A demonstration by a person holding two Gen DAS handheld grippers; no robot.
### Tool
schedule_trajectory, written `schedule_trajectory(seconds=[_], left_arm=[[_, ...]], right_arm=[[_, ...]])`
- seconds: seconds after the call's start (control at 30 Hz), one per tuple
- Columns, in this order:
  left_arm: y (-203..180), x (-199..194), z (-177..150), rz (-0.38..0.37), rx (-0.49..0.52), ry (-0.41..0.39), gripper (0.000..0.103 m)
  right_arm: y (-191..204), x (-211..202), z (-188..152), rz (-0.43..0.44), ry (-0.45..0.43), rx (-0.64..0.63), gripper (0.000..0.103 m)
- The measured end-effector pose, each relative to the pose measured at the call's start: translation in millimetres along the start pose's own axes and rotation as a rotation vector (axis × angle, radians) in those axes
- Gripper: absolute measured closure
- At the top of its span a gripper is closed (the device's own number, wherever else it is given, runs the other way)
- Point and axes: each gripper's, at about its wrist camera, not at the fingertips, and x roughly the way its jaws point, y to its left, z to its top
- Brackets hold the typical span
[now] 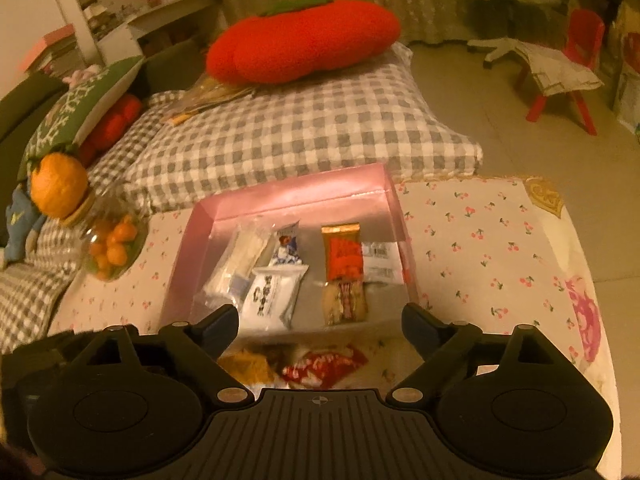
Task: Organize snacks
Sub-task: 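Move both tools back from the box to the remaining snacks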
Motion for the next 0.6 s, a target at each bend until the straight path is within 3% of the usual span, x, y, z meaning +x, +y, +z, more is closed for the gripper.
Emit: schedule_trajectory(seconds=[0.6], left_arm=[[7,-32,-41,0.034,0.121,0.001,0.001]], right_arm=[[15,-28,-53,-0.004,-0.016,-0.094,0.011]])
